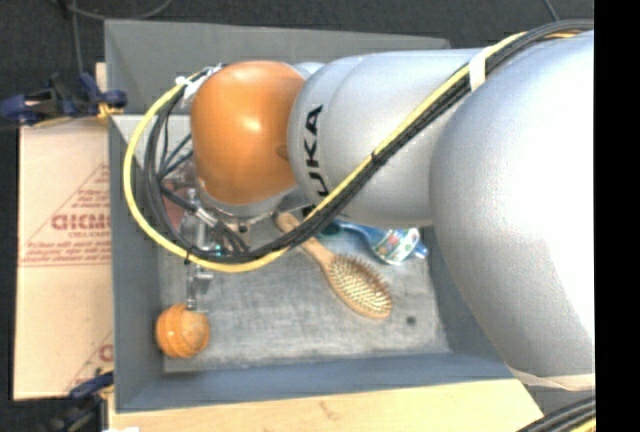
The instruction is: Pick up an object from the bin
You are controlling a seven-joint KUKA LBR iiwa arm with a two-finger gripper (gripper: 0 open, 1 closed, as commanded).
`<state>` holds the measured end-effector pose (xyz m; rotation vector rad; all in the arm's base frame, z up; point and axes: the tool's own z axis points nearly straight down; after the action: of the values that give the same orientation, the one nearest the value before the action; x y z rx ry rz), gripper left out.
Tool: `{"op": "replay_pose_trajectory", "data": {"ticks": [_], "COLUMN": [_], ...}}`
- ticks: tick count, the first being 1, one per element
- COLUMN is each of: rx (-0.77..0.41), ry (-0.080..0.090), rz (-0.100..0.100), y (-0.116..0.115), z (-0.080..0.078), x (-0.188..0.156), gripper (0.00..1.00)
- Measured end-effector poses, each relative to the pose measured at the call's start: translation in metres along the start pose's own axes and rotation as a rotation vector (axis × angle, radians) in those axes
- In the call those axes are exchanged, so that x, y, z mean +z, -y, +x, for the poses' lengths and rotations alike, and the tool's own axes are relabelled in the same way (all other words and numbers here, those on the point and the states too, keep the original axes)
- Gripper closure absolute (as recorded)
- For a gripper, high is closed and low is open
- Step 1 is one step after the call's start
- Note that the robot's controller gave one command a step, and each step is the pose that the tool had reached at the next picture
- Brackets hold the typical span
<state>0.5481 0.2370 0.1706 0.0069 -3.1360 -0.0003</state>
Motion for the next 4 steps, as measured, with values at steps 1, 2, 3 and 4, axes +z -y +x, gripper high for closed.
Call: {"op": "replay_pose_trajectory", "data": {"ticks": [1,2,3,4], "rx": [0.004,0.0,-0.035,-0.037], "ry": [0.008,0.018,-0.001,0.012], "rz": [-0.002,-0.006,0.003,-0.003], "y": [0.001,0.001,0.017,0.003], "z": [-0.002,0.003,0.044,0.059], "x": [-0.005,0.002,0.021,0.062], "gripper": [0.0,0.0,0.0,1.0]}}
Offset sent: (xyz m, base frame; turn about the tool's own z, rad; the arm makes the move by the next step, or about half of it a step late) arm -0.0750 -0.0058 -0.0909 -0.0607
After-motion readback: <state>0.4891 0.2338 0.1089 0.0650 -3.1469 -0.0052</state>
